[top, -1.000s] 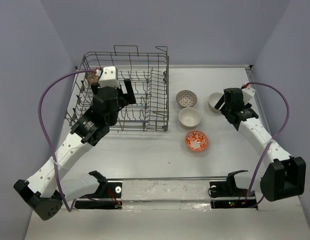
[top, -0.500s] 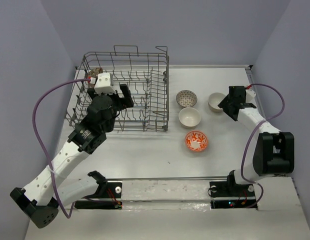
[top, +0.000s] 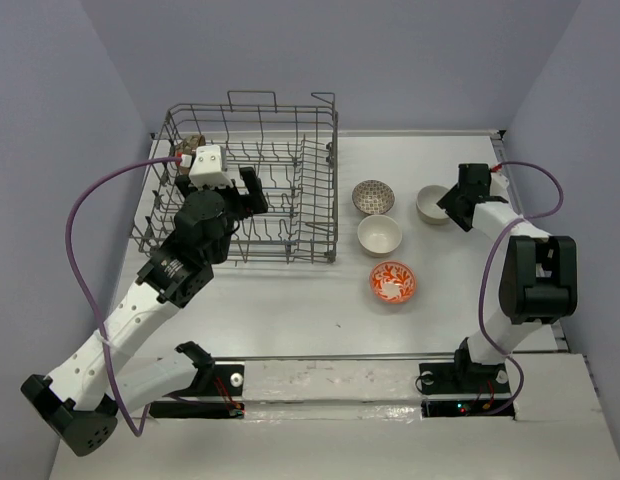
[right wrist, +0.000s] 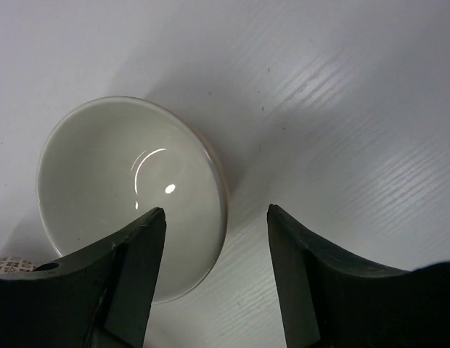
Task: Load the bowls into the dish rack
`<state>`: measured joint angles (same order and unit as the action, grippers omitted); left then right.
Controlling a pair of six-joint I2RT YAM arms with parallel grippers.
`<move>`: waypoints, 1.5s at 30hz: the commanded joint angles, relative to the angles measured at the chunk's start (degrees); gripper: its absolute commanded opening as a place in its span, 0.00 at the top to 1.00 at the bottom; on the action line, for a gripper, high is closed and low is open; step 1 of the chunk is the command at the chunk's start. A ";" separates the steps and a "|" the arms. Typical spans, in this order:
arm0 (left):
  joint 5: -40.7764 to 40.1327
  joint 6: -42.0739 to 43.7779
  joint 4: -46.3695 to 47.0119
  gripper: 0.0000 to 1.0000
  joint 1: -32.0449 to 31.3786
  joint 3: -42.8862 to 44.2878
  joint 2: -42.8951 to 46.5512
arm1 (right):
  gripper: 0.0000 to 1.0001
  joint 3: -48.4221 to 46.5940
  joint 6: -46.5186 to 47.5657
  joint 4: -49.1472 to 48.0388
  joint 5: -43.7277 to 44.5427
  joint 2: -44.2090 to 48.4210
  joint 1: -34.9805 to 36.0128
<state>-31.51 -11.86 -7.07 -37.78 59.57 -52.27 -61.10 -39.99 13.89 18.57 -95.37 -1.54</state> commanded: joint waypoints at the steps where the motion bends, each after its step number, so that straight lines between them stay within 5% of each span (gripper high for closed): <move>1: -0.13 0.34 3.64 0.01 -0.01 -0.95 -0.20 | 0.37 -2.18 -1.06 -3.34 -0.20 -0.43 -1.45; 18: 0.39 0.08 3.56 0.01 -0.01 -0.95 -1.25 | 0.61 -3.06 -1.94 -5.45 -2.40 -5.88 -1.97; 24: 0.39 -0.01 3.29 0.01 -0.01 -0.95 -1.78 | 0.99 -3.59 -1.76 -5.36 -3.01 -5.70 -1.97; 35: 1.62 -0.71 2.59 0.01 -0.01 0.10 -2.40 | 0.99 -2.36 -0.35 -5.01 -7.84 4.21 -1.97; 45: 0.75 -1.76 -1.71 0.01 0.25 7.22 -3.89 | 0.99 -9.99 1.05 0.69 -6.27 15.39 8.82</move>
<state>-29.74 -12.67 -8.45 -37.76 61.49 -55.55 -64.97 -39.64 16.16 12.21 -83.29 2.46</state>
